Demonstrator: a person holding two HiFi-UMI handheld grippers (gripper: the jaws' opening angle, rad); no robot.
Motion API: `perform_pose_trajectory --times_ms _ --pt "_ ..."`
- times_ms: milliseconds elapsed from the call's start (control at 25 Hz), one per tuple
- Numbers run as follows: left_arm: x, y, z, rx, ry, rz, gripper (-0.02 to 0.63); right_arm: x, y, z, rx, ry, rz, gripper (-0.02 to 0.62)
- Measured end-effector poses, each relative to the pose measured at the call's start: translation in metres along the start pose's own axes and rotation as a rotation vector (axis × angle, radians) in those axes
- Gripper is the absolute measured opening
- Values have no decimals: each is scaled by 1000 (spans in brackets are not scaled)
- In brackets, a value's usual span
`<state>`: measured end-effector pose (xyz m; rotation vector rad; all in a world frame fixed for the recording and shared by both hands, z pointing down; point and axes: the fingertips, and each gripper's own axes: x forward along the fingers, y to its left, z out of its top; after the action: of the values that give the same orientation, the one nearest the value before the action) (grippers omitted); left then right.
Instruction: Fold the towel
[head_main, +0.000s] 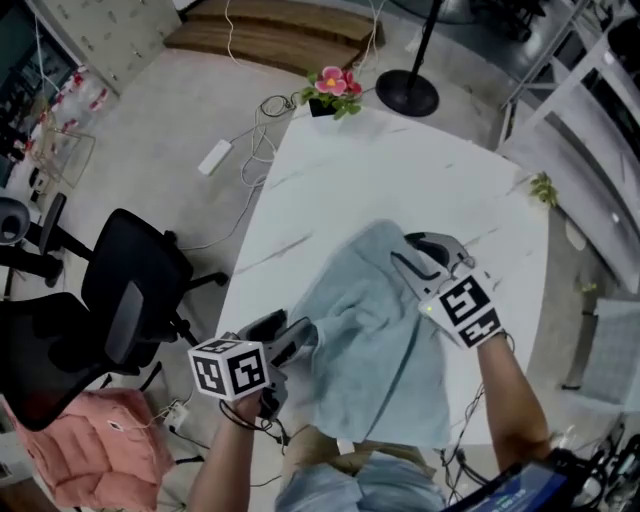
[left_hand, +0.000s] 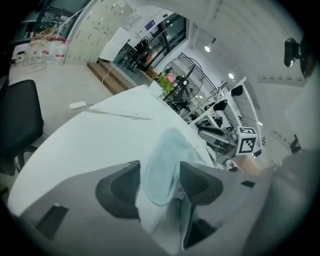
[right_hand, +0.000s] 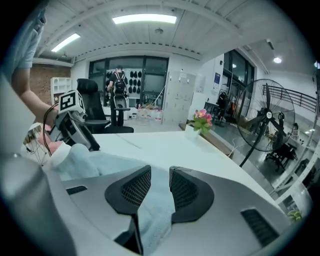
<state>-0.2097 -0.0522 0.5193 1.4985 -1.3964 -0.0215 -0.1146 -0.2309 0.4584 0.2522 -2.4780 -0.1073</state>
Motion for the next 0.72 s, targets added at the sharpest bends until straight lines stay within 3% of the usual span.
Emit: perform_pose_trajectory --times_ms 240,440,600,720 --pt "12 13 -4 6 166 58 21 35 -15 -37 26 117 27 146" --pt "14 6 -3 77 228 27 35 52 -18 -43 51 138 35 158" --pt "13 -4 -2 102 221 5 170 56 -15 -39 55 127 40 157" --pt "14 3 -4 181 252 87 118 54 -12 -38 51 120 40 156"
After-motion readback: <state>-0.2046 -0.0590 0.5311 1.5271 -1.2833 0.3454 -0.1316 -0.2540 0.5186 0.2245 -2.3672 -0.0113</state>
